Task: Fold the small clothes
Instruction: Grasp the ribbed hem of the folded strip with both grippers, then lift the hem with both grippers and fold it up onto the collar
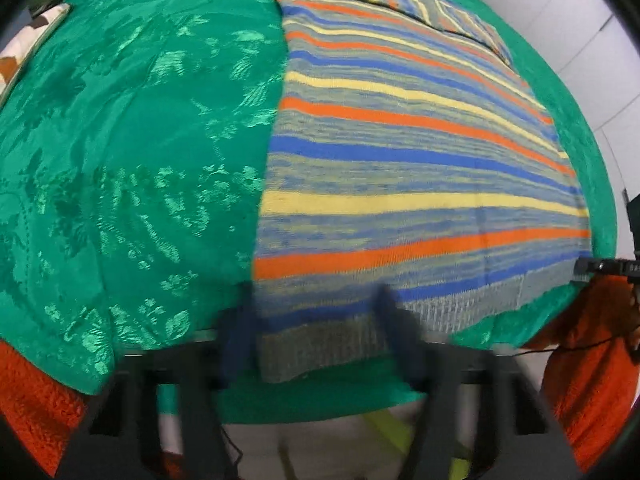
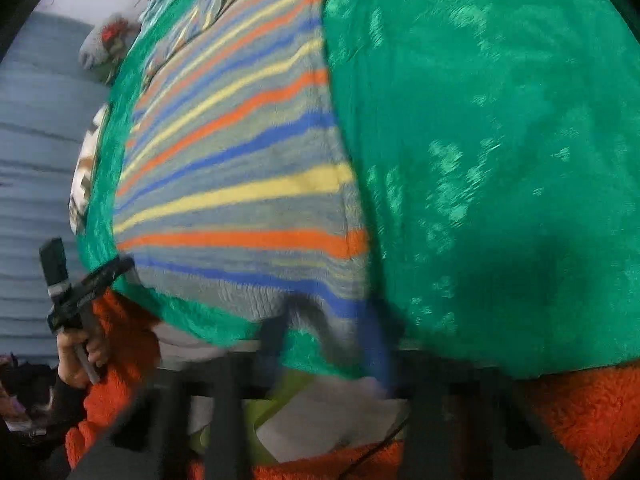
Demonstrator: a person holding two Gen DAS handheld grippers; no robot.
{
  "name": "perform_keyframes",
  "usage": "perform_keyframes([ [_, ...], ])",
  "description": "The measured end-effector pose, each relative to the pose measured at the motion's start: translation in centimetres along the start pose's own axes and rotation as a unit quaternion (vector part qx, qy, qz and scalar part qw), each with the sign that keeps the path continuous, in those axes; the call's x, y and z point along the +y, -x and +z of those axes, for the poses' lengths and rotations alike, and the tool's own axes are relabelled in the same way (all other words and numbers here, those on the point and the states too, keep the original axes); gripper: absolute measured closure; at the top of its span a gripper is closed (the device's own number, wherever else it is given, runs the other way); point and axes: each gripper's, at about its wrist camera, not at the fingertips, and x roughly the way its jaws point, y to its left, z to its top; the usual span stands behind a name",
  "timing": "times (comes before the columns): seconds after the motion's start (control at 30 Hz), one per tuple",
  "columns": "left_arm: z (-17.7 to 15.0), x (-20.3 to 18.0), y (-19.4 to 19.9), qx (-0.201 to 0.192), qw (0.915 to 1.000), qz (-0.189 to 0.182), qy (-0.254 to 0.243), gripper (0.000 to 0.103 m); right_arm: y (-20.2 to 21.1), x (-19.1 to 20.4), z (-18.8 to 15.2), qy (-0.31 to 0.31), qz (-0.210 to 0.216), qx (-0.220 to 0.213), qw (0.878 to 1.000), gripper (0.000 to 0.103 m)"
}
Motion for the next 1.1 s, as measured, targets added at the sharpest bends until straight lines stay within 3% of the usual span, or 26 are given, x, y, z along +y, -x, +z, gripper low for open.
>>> perform_keyframes([
  [0.03,0.0,0.3,0.1,0.004,1.0000,-0.007,0.002,0.099,0.1,0.1,0.2,0.002,0.010,0.005,1.000,0.096],
  [0.13,0.3,1.0,0.7,0.008,0.9995,-0.027,0.017,0.098,0.9,0.6,0.1,0.007,0.025,-0.006,1.000,0.096],
  [0.2,0.8,2.0,1.7,0.007,0.9954,-0.078,0.055,0.098,2.1,0.5,0.3,-0.015,0.080,-0.032,0.996,0.096],
  [0.3,2.7,3.9,3.7,-0.017,0.9784,-0.169,0.117,0.099,4.3,0.3,1.3,-0.045,0.174,-0.090,0.980,0.096],
  [0.43,8.4,5.4,5.3,-0.066,0.9628,-0.213,0.152,0.099,6.4,-0.1,5.5,-0.072,0.235,-0.163,0.956,0.096],
  [0.57,17.0,6.1,4.6,-0.112,0.9568,-0.209,0.168,0.099,7.5,-0.8,12.3,-0.083,0.226,-0.222,0.945,0.096],
  [0.77,27.6,6.4,0.8,-0.120,0.9538,-0.196,0.193,0.099,7.5,-2.5,23.5,-0.117,0.216,-0.254,0.935,0.096],
  [1.0,35.1,7.5,-3.3,-0.104,0.9522,-0.183,0.221,0.098,5.1,-3.5,33.6,-0.155,0.221,-0.231,0.935,0.096],
  [1.03,36.0,7.7,-4.1,-0.098,0.9517,-0.181,0.228,0.096,4.4,-3.9,35.0,-0.165,0.230,-0.229,0.931,0.096],
  [1.1,37.6,9.0,-5.6,-0.098,0.9416,-0.172,0.272,0.088,3.0,-5.3,37.1,-0.198,0.264,-0.240,0.913,0.089],
])
